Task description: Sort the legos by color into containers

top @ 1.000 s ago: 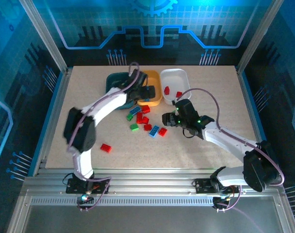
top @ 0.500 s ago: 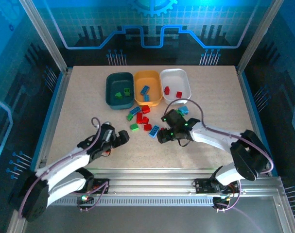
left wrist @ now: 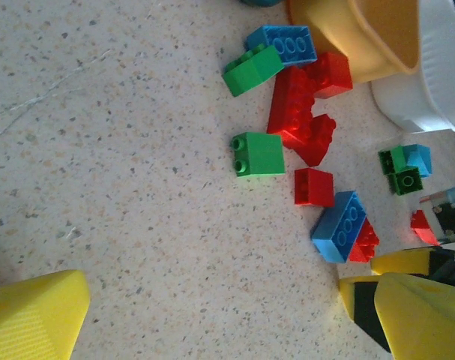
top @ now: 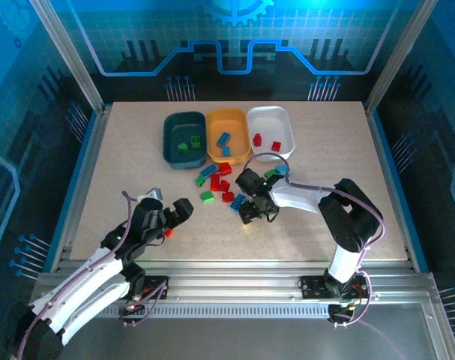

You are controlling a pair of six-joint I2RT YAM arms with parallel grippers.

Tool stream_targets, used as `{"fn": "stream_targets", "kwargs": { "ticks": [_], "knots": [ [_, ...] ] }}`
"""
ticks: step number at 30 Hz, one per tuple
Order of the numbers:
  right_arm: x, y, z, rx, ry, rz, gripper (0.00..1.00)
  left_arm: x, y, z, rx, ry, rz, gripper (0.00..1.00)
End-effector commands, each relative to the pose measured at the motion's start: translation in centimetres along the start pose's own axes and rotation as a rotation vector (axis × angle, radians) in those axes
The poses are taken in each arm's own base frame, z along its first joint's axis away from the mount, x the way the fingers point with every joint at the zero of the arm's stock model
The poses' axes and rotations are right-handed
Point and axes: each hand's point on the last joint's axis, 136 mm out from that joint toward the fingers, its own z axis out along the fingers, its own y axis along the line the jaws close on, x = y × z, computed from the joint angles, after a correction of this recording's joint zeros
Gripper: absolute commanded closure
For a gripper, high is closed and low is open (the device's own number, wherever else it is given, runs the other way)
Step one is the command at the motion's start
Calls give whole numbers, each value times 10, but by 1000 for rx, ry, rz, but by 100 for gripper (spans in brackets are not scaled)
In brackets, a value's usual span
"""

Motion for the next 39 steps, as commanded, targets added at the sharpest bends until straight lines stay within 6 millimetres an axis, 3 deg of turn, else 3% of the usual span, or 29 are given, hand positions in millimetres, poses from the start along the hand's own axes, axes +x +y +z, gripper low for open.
{"fn": "stream_targets", "kwargs": {
  "ticks": [1, 7, 15, 22, 31, 39],
  "knots": [
    [-43, -27, 11, 40, -119, 92, 27, 8, 13, 0, -43, 25, 1, 1],
    [-64, -33, 8, 51, -149, 70, 27, 4, 10, -3, -40, 15, 16, 1],
    [-74, -39, 19, 85, -137, 61, 28, -1, 4, -8, -42, 8, 47, 1],
    [-89, -31, 17, 42, -181, 22, 33, 0, 5, -7, -45, 12, 44, 1],
    [-90, -23, 27, -2, -159, -12, 36, 3, 7, -6, -45, 21, 42, 1],
    [-93, -20, 12, 3, -198, -28, 46, 3, 7, -6, -43, 20, 44, 1]
  ]
}}
